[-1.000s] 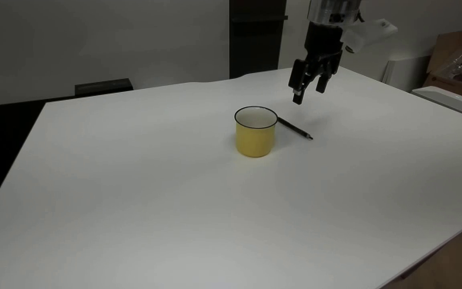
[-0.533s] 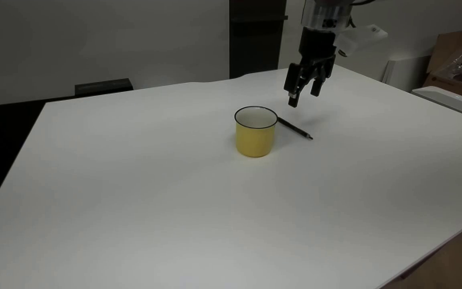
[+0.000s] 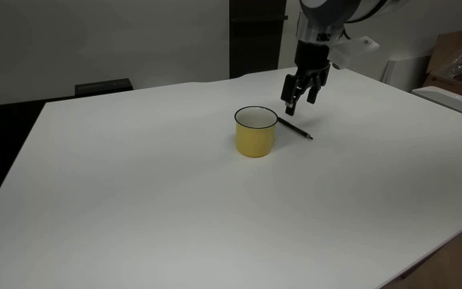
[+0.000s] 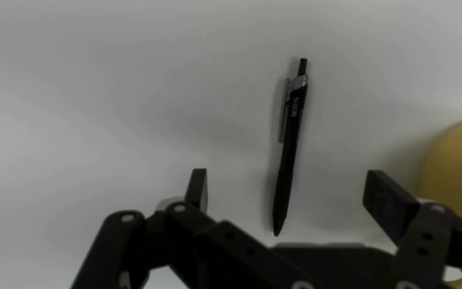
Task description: Put the pen in the mug
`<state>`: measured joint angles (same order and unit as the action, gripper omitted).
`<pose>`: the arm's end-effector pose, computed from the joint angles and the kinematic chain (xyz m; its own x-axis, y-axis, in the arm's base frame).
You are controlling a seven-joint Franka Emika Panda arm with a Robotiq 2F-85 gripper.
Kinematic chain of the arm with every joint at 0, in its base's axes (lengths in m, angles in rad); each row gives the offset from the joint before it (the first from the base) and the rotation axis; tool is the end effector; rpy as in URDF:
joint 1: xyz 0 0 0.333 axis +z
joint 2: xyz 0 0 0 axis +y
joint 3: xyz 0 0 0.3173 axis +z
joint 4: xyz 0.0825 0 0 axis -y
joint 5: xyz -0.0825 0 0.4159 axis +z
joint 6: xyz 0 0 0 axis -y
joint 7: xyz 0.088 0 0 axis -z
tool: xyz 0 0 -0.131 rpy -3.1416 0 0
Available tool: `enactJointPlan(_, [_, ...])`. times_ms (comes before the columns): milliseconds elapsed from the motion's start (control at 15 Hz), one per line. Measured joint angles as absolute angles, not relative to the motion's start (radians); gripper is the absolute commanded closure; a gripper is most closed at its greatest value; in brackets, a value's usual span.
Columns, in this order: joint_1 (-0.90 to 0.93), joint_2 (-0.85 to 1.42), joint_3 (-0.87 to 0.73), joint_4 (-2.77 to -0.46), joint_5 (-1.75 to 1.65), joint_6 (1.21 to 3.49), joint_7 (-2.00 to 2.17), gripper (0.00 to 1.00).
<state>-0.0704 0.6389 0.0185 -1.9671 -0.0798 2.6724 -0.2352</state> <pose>0.6344 -0.0311 0.0981 0.9672 0.2475 0.0570 0.2452 -0.9685 0.0442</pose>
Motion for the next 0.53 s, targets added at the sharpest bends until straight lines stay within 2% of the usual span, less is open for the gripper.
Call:
enactJointPlan(400, [-0.065, 0.709, 0.013, -1.907, -0.080, 2.675, -0.235, 0.00])
enactJointPlan(467, [-0.064, 0.720, 0.013, -1.898, -0.080, 2.675, -0.235, 0.08])
enactJointPlan(533, [-0.063, 0.732, 0.013, -1.887, -0.080, 2.675, -0.235, 0.26])
